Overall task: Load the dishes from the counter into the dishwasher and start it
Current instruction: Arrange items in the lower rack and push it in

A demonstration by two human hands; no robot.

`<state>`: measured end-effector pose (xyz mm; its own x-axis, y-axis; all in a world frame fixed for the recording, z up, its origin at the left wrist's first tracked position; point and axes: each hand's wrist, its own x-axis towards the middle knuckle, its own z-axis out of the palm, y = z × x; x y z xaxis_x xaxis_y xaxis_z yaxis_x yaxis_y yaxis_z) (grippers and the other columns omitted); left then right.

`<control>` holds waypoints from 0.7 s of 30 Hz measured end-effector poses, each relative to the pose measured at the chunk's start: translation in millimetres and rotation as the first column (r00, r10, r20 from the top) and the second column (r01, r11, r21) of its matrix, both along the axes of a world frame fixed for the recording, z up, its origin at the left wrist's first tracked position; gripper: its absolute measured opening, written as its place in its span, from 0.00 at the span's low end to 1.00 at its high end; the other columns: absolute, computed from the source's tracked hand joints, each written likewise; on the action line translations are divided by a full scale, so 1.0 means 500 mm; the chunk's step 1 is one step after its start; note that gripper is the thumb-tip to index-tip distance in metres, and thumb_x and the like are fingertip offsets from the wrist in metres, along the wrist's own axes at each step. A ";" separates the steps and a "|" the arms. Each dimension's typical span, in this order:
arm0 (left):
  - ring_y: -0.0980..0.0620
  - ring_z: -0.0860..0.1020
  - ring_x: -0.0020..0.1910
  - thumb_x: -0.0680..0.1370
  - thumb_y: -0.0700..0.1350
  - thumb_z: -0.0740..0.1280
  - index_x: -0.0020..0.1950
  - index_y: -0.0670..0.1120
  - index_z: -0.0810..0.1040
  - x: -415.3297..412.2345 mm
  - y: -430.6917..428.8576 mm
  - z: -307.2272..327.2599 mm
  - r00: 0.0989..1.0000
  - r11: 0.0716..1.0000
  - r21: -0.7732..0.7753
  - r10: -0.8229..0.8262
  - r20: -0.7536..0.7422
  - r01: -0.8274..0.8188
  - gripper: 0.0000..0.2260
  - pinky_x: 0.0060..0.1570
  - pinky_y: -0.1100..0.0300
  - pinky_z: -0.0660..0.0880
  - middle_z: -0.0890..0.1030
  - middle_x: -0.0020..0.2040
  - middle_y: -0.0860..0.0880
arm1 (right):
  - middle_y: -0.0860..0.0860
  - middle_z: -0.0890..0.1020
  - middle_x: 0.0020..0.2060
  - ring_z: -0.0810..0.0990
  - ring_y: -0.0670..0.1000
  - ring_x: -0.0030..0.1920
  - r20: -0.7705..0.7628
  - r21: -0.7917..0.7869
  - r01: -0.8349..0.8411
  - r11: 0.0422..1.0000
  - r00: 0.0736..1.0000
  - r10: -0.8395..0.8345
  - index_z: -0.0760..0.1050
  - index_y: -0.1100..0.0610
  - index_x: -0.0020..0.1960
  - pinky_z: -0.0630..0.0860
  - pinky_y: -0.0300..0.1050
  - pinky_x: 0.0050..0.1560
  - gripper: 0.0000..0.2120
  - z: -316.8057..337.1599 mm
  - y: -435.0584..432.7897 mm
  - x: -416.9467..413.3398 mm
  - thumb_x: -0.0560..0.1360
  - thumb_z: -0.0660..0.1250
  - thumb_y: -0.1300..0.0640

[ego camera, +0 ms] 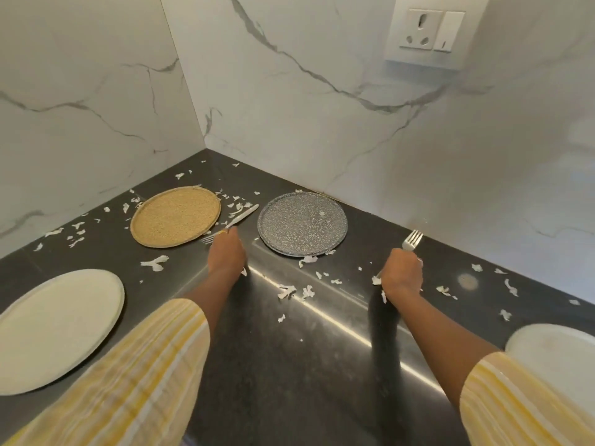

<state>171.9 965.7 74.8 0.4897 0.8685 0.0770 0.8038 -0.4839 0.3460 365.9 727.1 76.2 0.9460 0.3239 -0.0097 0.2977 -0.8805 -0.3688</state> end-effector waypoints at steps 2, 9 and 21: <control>0.39 0.73 0.57 0.78 0.36 0.57 0.58 0.38 0.73 0.021 0.033 0.001 1.000 1.000 0.023 -0.013 -0.024 0.014 0.11 0.53 0.48 0.71 0.75 0.56 0.38 | 0.61 0.81 0.49 0.77 0.60 0.52 0.022 -0.090 0.061 0.994 0.998 -0.059 0.78 0.64 0.54 0.74 0.49 0.47 0.10 -0.006 0.018 0.007 0.77 0.59 0.65; 0.38 0.75 0.56 0.79 0.38 0.59 0.57 0.36 0.76 0.093 0.102 -0.004 0.993 0.998 0.014 0.057 -0.108 -0.056 0.11 0.54 0.48 0.73 0.73 0.57 0.38 | 0.65 0.78 0.53 0.76 0.65 0.54 -0.036 0.057 0.258 0.964 0.966 -0.257 0.69 0.66 0.61 0.72 0.55 0.53 0.14 -0.031 0.065 0.048 0.80 0.52 0.63; 0.38 0.77 0.56 0.78 0.31 0.54 0.59 0.35 0.75 0.119 0.120 -0.028 0.952 0.999 0.041 0.026 -0.304 -0.014 0.14 0.51 0.50 0.73 0.78 0.56 0.37 | 0.63 0.79 0.53 0.78 0.63 0.54 -0.158 0.069 0.253 0.965 0.958 -0.240 0.74 0.68 0.57 0.76 0.54 0.50 0.12 -0.034 0.097 0.044 0.77 0.59 0.63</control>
<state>231.4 1025.9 61.1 0.4774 0.8777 -0.0403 0.8778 -0.4745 0.0653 388.0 775.8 59.4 0.9867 0.0869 -0.1371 0.0123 -0.8822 -0.4708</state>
